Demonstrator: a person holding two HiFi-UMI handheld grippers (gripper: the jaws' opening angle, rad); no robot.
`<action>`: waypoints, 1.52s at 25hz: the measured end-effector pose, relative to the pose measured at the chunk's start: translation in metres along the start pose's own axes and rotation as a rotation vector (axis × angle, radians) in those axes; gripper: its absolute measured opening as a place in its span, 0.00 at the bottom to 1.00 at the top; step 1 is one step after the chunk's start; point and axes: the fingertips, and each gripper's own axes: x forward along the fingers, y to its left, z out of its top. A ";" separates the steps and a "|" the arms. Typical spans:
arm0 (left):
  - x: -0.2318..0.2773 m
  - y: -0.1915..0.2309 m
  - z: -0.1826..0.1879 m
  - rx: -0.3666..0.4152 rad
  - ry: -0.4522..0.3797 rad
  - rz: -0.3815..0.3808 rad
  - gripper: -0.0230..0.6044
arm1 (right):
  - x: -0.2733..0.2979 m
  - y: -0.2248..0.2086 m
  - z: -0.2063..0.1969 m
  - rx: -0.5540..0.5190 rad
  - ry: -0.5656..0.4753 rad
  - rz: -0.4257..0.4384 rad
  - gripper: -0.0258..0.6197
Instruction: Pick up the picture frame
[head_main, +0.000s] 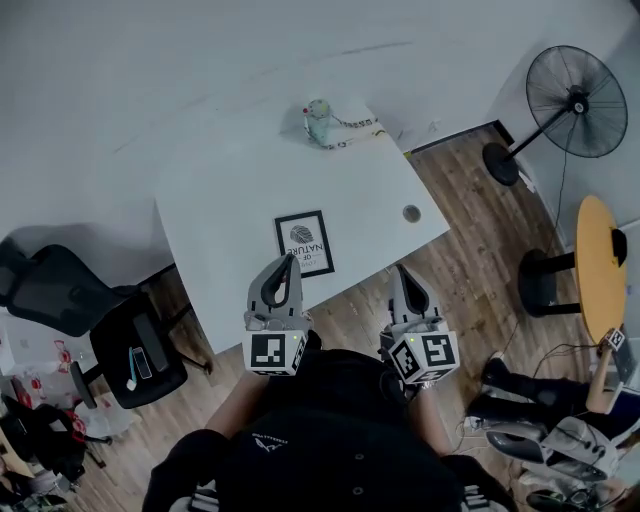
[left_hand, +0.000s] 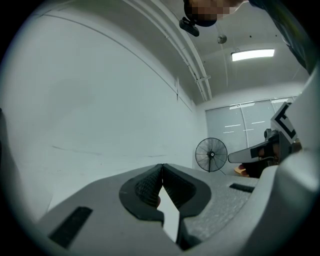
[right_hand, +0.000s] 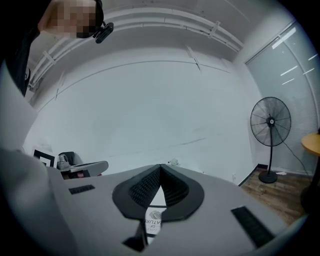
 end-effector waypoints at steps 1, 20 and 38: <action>0.004 0.005 0.001 0.003 -0.007 0.004 0.05 | 0.008 0.001 0.000 0.004 0.003 0.004 0.04; 0.036 0.090 -0.017 0.021 0.059 0.114 0.05 | 0.126 0.022 -0.013 -0.023 0.111 0.115 0.04; 0.092 0.101 -0.078 -0.004 0.191 0.189 0.05 | 0.207 0.000 -0.100 0.003 0.378 0.203 0.04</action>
